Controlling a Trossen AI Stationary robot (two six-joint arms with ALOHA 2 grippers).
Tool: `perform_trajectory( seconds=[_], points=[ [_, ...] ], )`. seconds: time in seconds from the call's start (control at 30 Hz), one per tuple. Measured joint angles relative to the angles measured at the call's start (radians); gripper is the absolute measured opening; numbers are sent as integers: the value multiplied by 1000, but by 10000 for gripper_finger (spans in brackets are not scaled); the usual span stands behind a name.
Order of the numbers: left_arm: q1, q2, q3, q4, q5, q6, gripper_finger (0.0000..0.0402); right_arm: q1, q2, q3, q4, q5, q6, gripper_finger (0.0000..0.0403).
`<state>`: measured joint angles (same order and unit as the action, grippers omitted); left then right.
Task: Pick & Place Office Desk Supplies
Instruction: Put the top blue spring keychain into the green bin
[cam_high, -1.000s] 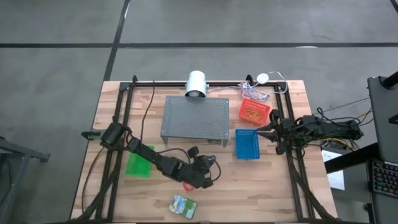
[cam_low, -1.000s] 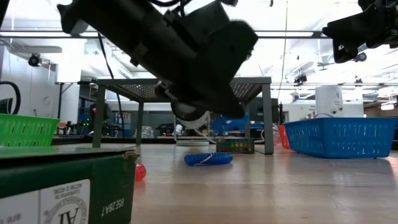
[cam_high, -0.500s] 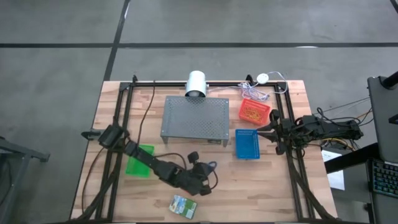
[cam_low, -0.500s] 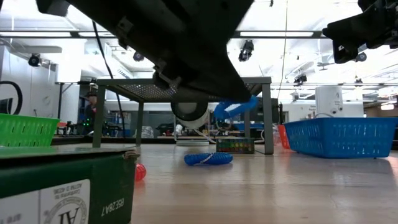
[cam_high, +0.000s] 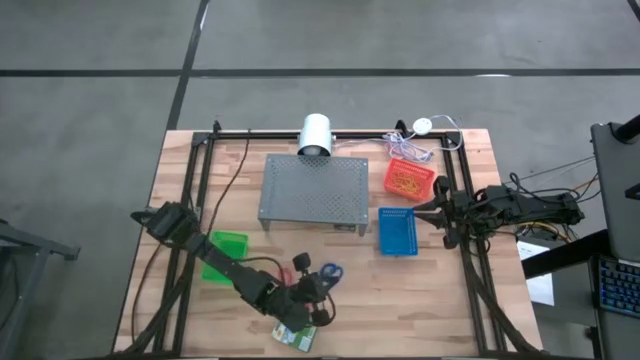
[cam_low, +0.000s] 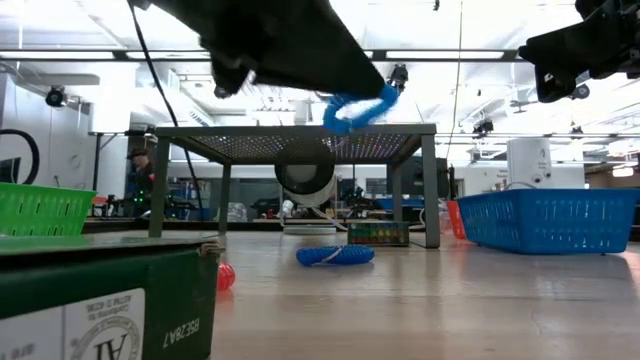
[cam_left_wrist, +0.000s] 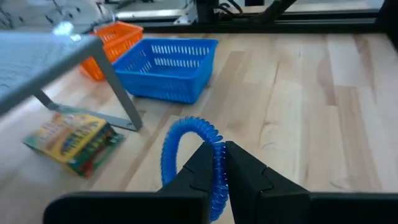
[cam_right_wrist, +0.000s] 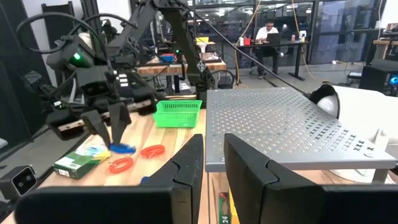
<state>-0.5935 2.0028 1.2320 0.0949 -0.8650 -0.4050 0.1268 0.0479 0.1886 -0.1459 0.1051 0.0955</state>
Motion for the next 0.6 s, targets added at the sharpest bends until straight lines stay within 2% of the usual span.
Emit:
perform_trajectory(
  seconds=[0.5,0.6],
  points=[
    [-20,-136,-1,-382,-63,-181,31,0,0,0,0,0,-1,63],
    [-21,-173,-2,-496,-63,-264,31,0,0,0,0,0,1,63]
  ],
)
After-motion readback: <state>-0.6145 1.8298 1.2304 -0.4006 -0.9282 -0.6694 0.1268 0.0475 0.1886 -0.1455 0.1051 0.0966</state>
